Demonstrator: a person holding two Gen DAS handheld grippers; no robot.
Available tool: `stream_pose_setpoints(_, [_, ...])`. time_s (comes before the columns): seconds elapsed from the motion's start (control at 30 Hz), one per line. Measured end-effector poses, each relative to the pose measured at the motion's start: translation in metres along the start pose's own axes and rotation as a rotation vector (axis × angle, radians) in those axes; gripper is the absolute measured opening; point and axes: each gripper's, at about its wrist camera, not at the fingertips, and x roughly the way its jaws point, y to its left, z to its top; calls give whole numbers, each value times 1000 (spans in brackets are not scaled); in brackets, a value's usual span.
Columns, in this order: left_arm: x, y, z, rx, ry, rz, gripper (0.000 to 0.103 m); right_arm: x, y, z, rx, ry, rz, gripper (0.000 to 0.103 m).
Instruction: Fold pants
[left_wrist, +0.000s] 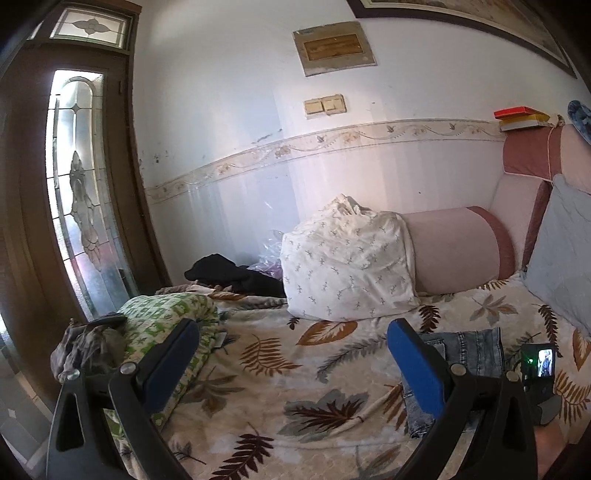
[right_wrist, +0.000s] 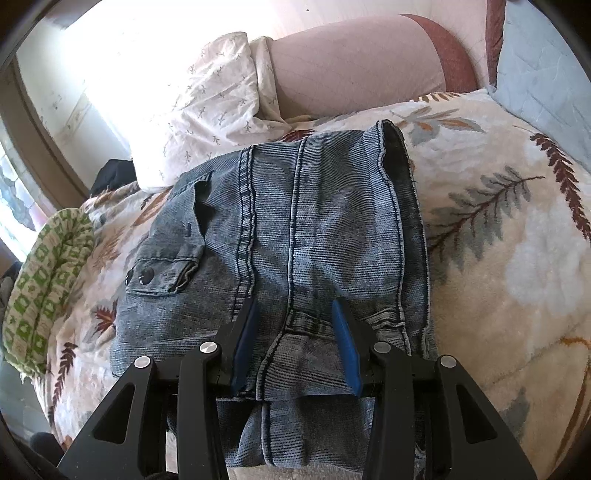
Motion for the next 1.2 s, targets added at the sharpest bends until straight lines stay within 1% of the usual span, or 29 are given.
stream_pose_setpoints(0.17, [1,2,-4,-2,13,2,103,-6,-1,-1,-4,11,0,39])
stream_pose_setpoints(0.23, [10,-1,-9,0,54,-22,103,-10,-3,-1,6,24,8,40])
stream_pose_setpoints(0.33, [37,-6,-24,-21,165,-81,103,-19,-8,1,39,52,42,41])
stream_pose_setpoints(0.4, [62,-11,-40,-40,267,-136,103,-27,-11,3,54,56,66,42])
stream_pose_setpoints(0.5, [97,-20,-65,-79,405,-200,103,-40,-20,7,94,36,89,45])
stream_pose_setpoints(0.57, [114,-28,-78,-92,463,-217,103,-49,-27,12,121,-1,101,45])
stream_pose_setpoints(0.67, [134,-42,-85,-105,487,-247,103,-53,-33,18,144,-28,118,47])
stream_pose_setpoints(0.73, [152,-56,-82,-98,497,-276,103,-51,-37,20,174,-27,127,47])
stream_pose_setpoints(0.83, [178,-81,-74,-82,517,-323,103,-48,-41,23,206,-16,165,47])
stream_pose_setpoints(0.87, [186,-89,-74,-72,520,-327,103,-49,-42,24,214,-18,174,47])
stream_pose_setpoints(0.97, [209,-116,-76,-6,543,-318,103,-51,-50,28,233,-28,147,48])
stream_pose_setpoints(1.0, [216,-124,-79,2,556,-316,103,-51,-58,29,263,-28,146,48])
stream_pose_setpoints(1.07, [224,-133,-82,-8,578,-352,103,-49,-75,31,342,-29,160,48])
stream_pose_setpoints(1.1, [227,-139,-83,-9,583,-359,103,-49,-80,32,369,-36,164,49])
stream_pose_setpoints(1.13, [229,-144,-85,2,584,-352,103,-51,-84,34,384,-50,172,50])
stream_pose_setpoints(1.2, [236,-158,-89,48,591,-323,103,-52,-83,38,375,-66,192,51])
